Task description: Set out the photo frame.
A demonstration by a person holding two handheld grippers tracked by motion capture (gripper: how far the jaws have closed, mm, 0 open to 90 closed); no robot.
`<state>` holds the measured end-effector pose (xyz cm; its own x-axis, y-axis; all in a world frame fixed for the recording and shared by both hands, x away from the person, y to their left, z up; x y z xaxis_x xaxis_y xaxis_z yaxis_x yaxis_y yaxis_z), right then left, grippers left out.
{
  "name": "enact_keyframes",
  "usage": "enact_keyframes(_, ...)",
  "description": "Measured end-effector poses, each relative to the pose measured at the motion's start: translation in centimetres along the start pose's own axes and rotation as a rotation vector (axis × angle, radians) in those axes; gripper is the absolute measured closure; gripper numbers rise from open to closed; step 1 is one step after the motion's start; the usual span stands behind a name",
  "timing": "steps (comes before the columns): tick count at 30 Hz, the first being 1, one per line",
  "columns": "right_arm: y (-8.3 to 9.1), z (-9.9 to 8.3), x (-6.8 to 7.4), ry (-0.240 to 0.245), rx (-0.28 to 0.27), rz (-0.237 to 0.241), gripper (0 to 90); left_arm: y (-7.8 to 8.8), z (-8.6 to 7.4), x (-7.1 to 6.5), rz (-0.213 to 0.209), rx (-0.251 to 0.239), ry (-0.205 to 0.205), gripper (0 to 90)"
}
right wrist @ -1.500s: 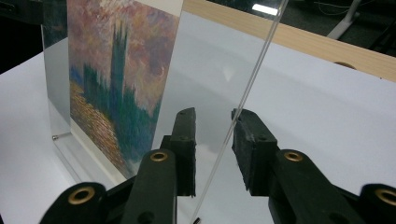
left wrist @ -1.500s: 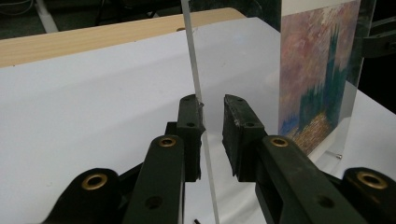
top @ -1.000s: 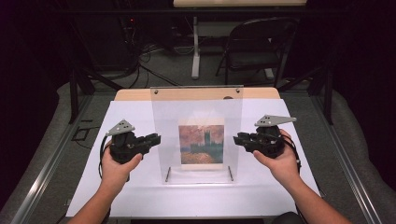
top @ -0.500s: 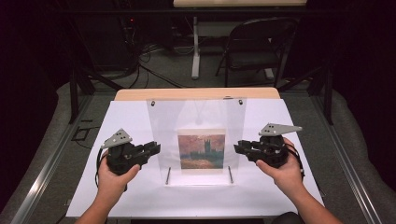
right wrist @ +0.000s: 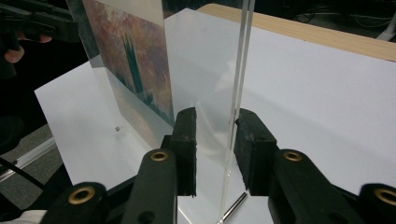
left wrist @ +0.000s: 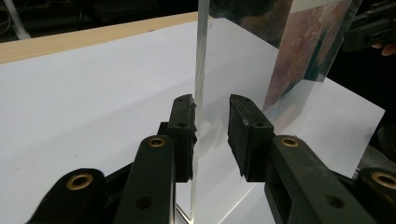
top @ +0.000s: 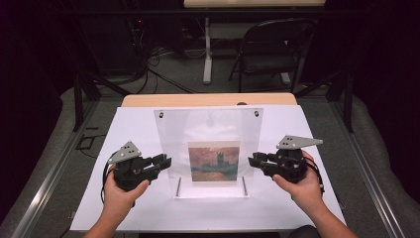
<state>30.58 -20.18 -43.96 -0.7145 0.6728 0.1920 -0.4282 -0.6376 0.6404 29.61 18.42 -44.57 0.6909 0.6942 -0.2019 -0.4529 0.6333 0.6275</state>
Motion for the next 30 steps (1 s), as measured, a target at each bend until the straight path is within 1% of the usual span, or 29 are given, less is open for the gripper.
enact_keyframes(2, 0.0, -0.1, 0.0, -0.004, 0.001, 0.006, 68.3, 0.0, -0.1, 0.0, -0.005, 0.006, 0.0, 69.6)
enact_keyframes(4, 0.0, -0.2, -0.1, 0.0, 0.002, 0.002, 65.9, 0.1, -0.2, 0.0, -0.007, 0.003, -0.003, 68.0)
enact_keyframes(8, 0.2, -0.5, -0.2, 0.001, 0.0, -0.015, 61.2, 0.5, -0.3, -0.2, 0.02, 0.0, -0.022, 62.5)
enact_keyframes(10, 0.5, -0.6, -0.1, 0.007, -0.01, -0.029, 58.5, 0.8, -0.4, -0.2, 0.034, 0.002, -0.025, 59.6)
enact_keyframes(13, 0.9, -0.8, -0.1, 0.017, -0.028, -0.051, 51.3, 1.2, -0.7, -0.2, 0.055, 0.005, -0.026, 54.8)
enact_keyframes(16, 1.3, -1.2, -0.1, 0.032, -0.049, -0.096, 43.4, 1.7, -1.0, 0.0, 0.083, -0.007, -0.023, 49.2)
enact_keyframes(17, 1.5, -1.4, -0.1, 0.035, -0.057, -0.109, 41.6, 1.8, -1.1, 0.0, 0.085, -0.01, -0.021, 46.8)
enact_keyframes(20, 1.9, -1.7, -0.4, 0.027, -0.071, -0.134, 37.1, 2.3, -1.5, 0.3, 0.115, -0.021, -0.025, 41.6)
enact_keyframes(22, 2.0, -1.9, -0.7, 0.025, -0.073, -0.157, 35.2, 2.6, -1.8, 0.6, 0.138, -0.03, -0.021, 39.7)
enact_keyframes(24, 2.1, -2.2, -1.1, 0.021, -0.073, -0.184, 34.4, 2.8, -2.2, 0.9, 0.15, -0.036, -0.01, 38.4)
enact_keyframes(27, 2.2, -2.9, -1.7, -0.002, -0.08, -0.21, 33.4, 2.8, -3.1, 1.7, 0.168, -0.032, 0.016, 36.8)
enact_keyframes(29, 2.2, -3.6, -2.2, -0.023, -0.078, -0.227, 33.3, 2.6, -3.9, 2.2, 0.191, -0.031, 0.044, 36.2)
enact_keyframes(30, 2.1, -3.9, -2.4, -0.032, -0.072, -0.232, 33.3, 2.5, -4.3, 2.5, 0.195, -0.025, 0.055, 36.1)
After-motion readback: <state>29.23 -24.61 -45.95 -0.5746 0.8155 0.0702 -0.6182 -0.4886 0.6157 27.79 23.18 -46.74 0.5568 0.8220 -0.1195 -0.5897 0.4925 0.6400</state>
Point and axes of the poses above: each handheld gripper's, and its own axes: y roughly backward along the jaws, z roughly out of its top, x roughly to its left, the point moved 2 cm from there along -y, roughly forward along the jaws, and after that the axes turned 12 degrees about x, right-handed, at the moved point
